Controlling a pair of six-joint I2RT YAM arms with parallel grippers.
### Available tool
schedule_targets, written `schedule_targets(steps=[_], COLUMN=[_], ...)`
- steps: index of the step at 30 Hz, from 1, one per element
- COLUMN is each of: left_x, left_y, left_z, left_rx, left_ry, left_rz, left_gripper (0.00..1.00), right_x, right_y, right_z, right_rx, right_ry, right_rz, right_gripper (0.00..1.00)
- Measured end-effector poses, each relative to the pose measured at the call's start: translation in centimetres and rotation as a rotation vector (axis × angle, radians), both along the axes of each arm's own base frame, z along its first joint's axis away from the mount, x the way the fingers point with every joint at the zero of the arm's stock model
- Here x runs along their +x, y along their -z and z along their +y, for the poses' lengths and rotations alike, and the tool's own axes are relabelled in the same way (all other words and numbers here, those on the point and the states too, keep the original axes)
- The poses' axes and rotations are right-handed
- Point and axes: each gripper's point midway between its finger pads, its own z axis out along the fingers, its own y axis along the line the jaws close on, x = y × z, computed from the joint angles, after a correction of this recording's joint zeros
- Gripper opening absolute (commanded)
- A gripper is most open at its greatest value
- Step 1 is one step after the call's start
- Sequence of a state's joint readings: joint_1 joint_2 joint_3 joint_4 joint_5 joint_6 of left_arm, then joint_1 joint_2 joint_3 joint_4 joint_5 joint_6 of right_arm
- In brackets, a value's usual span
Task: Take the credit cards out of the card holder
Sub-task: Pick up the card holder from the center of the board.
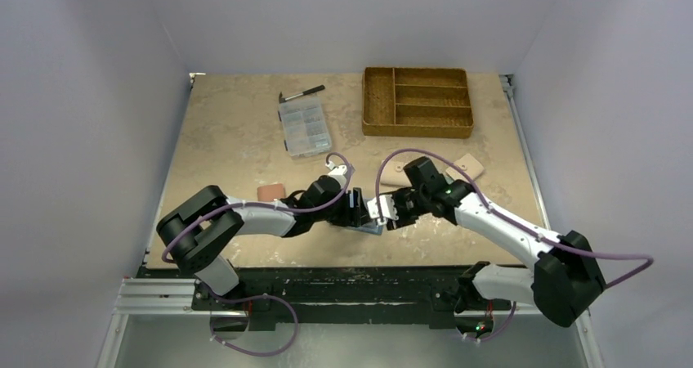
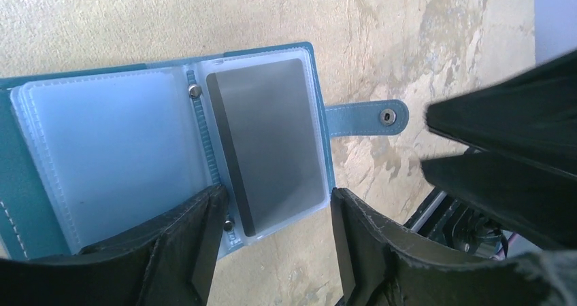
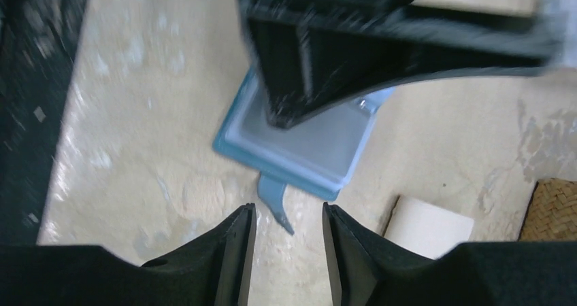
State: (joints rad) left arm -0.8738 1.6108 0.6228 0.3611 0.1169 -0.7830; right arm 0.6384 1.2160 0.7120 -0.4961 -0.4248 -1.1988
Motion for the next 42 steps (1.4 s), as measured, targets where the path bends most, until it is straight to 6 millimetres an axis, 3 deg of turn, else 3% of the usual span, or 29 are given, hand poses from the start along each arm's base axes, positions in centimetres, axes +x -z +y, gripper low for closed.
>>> schedule_targets(steps=[4, 6, 9, 13, 19, 26, 42], left_x=[0.1, 0.0, 0.1, 0.1, 0.2, 0.2, 0.3], left_y=[0.0, 0.0, -0.1, -0.1, -0.1, -0.1, 0.0], left_z=[-0.1, -0.2, -0.3, -0.8, -0.9, -1.1, -1.2], left_rx=[-0.004, -0.008, -0.012, -0.032, -0.057, -0.074, -0.086], left_ry=[-0.028, -0.036, -0.049, -0.060, -0.080, -0.090, -0.093], left_rz=[0.015, 0.019, 0.017, 0.013, 0.008, 0.010, 0.010], left_gripper=[0.62, 0.61, 0.61, 0.60, 0.60, 0.58, 0.56], right_x=[-0.3, 0.0, 1.8, 4.9, 4.5, 4.6, 5.9], right_y=[-2.9, -3.6, -3.7, -1.8, 2.0, 4.0, 3.6], right_z=[1.9, 2.4, 2.5, 1.9, 1.4, 1.3, 1.5], right_rx=[0.175, 0.235, 0.283, 0.298, 0.239, 0.193, 0.206], right_ry=[0.098, 0.190, 0.377, 0.644, 0.853, 0.946, 0.967], right_rz=[0.139, 0.232, 0.403, 0.633, 0.850, 0.917, 0.892], right_gripper=[0.35, 0.27, 0.25, 0.36, 0.44, 0.48, 0.49])
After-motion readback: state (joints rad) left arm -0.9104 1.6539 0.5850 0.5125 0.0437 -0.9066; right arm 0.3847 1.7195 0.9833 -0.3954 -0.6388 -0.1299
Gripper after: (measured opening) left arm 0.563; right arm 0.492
